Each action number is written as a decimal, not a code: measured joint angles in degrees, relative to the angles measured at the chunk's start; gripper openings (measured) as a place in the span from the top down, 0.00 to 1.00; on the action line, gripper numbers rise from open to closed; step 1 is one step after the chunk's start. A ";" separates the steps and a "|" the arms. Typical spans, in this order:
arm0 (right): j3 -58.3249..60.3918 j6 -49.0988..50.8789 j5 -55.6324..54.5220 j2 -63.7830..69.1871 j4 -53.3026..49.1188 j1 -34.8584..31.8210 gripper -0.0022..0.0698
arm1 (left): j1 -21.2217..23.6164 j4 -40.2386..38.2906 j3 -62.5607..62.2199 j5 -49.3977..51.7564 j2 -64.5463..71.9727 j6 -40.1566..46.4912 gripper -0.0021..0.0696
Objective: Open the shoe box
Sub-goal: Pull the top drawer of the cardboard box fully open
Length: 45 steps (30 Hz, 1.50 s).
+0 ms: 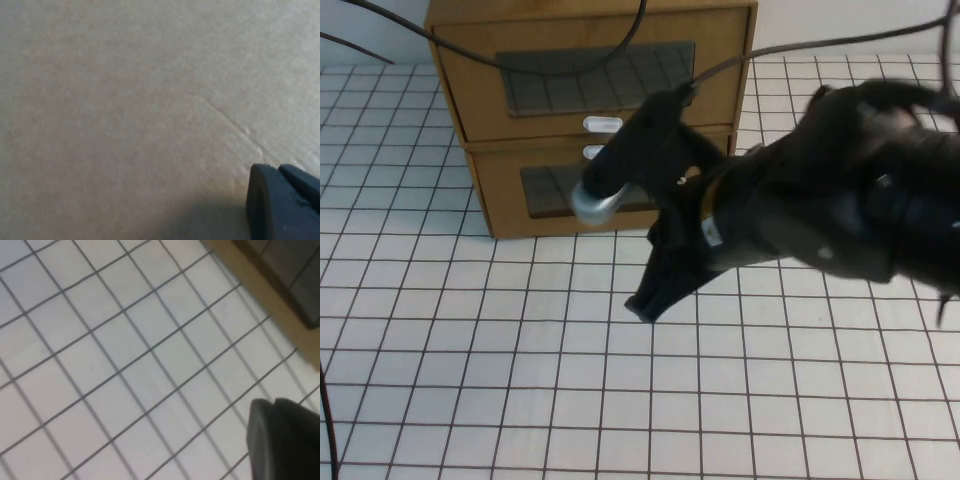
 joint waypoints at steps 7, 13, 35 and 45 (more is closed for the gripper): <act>-1.36 3.28 -8.30 5.81 -20.61 2.91 0.84 | 0.00 0.00 0.00 0.00 0.00 0.00 0.97; -1.36 4.28 -14.96 9.41 -30.26 2.70 0.57 | 0.00 0.13 0.00 0.10 0.00 -0.13 0.97; -12.57 6.63 -21.13 20.41 -44.43 -2.39 0.63 | 0.00 0.39 -0.07 0.37 0.00 -0.21 0.97; -12.70 6.63 -21.13 23.09 -48.27 -2.79 0.64 | 0.00 0.39 -0.07 0.37 0.00 -0.21 0.97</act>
